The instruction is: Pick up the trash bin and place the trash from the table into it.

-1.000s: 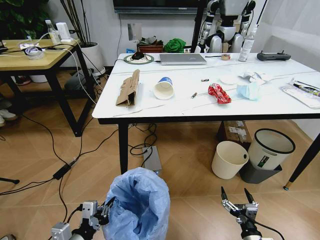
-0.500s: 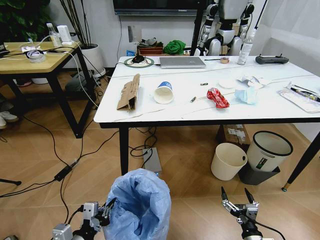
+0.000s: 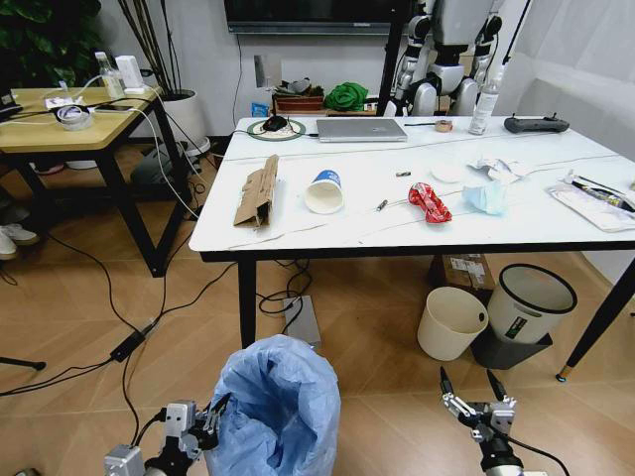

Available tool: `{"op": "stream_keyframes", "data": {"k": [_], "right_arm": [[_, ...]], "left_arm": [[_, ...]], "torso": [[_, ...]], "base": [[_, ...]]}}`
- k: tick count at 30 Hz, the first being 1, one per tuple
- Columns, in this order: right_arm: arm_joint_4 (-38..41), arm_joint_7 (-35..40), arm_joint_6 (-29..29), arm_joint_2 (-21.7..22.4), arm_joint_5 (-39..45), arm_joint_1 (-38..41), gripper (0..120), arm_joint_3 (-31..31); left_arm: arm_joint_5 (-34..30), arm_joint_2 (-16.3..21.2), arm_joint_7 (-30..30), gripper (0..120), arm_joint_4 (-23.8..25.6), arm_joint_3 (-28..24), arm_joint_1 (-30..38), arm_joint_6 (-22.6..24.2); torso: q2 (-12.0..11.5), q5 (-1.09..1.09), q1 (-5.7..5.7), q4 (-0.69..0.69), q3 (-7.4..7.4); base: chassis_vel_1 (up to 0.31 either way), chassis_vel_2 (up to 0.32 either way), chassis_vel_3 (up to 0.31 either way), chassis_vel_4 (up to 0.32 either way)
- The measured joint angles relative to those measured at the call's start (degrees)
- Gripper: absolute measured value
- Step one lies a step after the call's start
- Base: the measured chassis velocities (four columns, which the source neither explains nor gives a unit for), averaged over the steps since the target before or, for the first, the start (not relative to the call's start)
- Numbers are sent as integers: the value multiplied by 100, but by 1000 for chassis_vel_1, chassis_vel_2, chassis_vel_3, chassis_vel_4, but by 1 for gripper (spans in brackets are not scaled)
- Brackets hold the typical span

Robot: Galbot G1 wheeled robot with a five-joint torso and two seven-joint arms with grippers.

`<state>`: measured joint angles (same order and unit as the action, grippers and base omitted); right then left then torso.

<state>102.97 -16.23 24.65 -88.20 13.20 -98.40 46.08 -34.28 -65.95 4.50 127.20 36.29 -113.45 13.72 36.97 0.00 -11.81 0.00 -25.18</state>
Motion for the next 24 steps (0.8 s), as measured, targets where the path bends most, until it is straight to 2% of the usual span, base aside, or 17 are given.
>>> {"op": "stream_keyframes", "data": {"k": [12,24], "right_arm": [[639,24,-193,43,159,-237,100,18],[645,32,-220,25,121,-234,100,-24]], "left_arm": [[-17,6,0,0,39,74,-16,-3],[-18,-25,0,0,39,55,-20,-8]], "torso": [[269,0,-103,0,-167],[567,0,-231,0,-336]], "base": [[0,0,0,0],[0,0,0,0]]}}
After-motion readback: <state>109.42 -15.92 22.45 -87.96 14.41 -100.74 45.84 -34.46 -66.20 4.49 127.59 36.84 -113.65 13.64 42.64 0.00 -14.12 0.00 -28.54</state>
